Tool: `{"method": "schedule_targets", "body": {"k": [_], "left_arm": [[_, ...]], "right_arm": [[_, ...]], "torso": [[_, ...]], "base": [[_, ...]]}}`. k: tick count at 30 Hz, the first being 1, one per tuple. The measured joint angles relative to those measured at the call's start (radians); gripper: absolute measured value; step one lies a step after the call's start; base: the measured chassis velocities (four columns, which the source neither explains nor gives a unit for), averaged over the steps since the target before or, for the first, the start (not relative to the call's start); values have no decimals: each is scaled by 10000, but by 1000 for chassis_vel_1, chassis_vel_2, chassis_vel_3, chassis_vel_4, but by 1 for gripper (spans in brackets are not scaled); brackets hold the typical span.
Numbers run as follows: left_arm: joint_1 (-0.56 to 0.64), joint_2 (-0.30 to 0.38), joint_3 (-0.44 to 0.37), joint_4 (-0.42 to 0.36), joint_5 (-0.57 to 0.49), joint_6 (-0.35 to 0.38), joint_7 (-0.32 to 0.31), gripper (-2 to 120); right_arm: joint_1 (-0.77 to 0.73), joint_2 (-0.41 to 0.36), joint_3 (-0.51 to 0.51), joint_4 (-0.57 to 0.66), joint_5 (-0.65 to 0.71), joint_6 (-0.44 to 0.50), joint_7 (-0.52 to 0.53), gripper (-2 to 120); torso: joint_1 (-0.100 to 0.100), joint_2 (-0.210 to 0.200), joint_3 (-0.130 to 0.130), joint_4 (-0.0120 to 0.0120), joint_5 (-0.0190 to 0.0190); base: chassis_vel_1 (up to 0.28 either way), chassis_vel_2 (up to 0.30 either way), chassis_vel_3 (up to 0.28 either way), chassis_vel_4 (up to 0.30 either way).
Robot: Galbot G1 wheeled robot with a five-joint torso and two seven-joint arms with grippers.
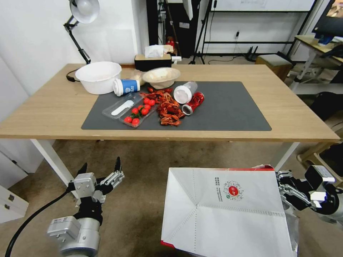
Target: Pick up the food delivery bag from the floor and place it on the table.
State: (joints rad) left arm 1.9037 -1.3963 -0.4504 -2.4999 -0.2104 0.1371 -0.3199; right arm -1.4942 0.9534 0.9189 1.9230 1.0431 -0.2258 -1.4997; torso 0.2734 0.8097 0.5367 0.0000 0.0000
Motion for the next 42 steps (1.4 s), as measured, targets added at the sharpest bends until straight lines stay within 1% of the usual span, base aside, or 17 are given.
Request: {"method": "schedule_targets", "body": {"k": [2,3,5,7,14,15,16,19,28,32,33,41,42], "left_arm": [[1,0,1,0,0,0,1,100],[4,0,2,0,1,0,2,100],[5,0,2,0,1,0,3,100],[28,3,4,0,4,1,5,100],[50,5,5,0,14,3,8,100],[61,6,5,0,20,3,11,100],[61,6,5,0,20,3,11,100],[74,20,5,0,30,3,13,100],[99,42,-5,0,33,0,14,100],[100,36,14,0,42,-13,14,100],[100,36,14,0,42,-13,14,100],[42,39,31,0,45,-17,18,100],[42,39,31,0,45,-17,18,100]], "right_arm": [[-2,2,0,5,0,0,0,0],[-10,12,0,17,0,0,0,0],[-12,13,0,18,0,0,0,0],[-28,32,0,29,0,0,-1,0],[-38,55,0,60,0,0,-5,0],[-42,66,1,62,0,0,-11,0],[-42,66,1,62,0,0,-11,0],[-52,72,12,65,0,0,-33,0],[-53,62,65,87,5,-1,-41,0],[-76,75,98,105,8,-1,-44,0],[-76,75,98,105,8,-1,-44,0],[-108,56,159,127,26,-4,-46,0],[-108,56,159,127,26,-4,-46,0]], "torso": [[17,44,26,0,0],[59,141,83,0,0],[63,152,89,0,0],[123,293,170,0,0],[227,550,324,0,0],[279,667,388,0,0],[279,667,388,0,0],[362,862,498,0,0],[514,1213,701,0,0],[617,1457,840,0,0],[617,1457,840,0,0],[803,1885,1084,0,0],[803,1885,1084,0,0]], "base": [[0,0,0,0],[0,0,0,0],[0,0,0,0],[0,0,0,0],[0,0,0,0],[0,0,0,0],[0,0,0,0],[0,0,0,0],[0,0,0,0],[0,0,0,0],[0,0,0,0],[0,0,0,0],[0,0,0,0]]}}
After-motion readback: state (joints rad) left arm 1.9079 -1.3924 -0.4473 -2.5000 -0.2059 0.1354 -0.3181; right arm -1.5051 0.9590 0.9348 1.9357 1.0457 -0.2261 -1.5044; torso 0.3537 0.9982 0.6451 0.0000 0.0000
